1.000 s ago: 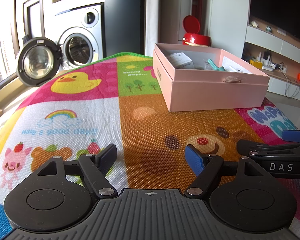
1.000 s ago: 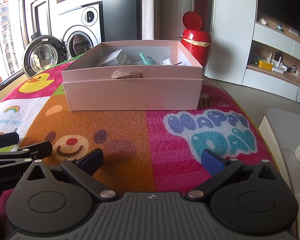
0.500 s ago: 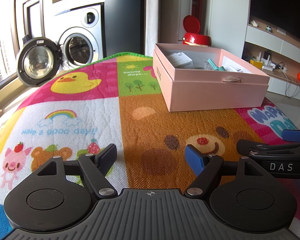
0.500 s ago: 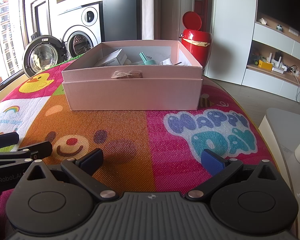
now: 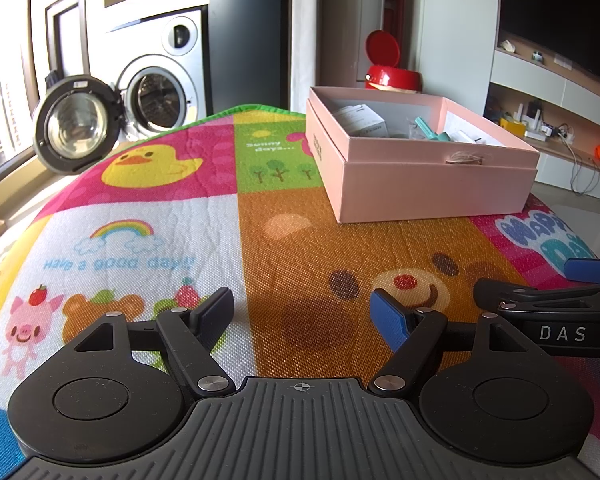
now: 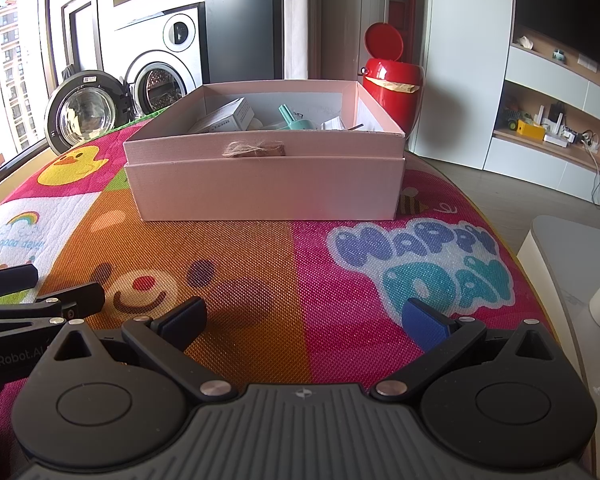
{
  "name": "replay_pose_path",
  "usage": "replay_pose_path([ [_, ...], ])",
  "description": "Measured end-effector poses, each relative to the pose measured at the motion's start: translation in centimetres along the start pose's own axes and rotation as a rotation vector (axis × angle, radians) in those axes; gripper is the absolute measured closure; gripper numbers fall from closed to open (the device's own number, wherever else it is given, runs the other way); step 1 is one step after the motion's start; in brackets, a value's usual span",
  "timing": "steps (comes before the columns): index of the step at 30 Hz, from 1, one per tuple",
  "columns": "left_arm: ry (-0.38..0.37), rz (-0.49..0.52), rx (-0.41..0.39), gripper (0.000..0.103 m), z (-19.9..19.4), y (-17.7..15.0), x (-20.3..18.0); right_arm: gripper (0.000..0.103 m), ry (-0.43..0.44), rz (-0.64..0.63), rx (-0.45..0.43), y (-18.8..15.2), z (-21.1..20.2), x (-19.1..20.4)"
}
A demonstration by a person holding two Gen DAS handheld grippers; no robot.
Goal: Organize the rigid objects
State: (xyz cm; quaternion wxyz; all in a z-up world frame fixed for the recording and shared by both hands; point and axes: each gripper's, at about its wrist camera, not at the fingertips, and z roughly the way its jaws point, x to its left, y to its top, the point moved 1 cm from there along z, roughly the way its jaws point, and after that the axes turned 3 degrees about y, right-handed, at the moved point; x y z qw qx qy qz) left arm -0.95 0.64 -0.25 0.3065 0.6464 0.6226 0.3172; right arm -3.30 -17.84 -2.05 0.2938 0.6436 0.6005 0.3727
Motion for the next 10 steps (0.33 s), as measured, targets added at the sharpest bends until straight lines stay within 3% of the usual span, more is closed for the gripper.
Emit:
replay_pose_path([
  [10, 0.004, 0.005, 0.000, 0.023, -0.01, -0.01, -0.01, 0.000, -0.001, -0.001, 0.000, -0.02, 0.02, 0.04],
])
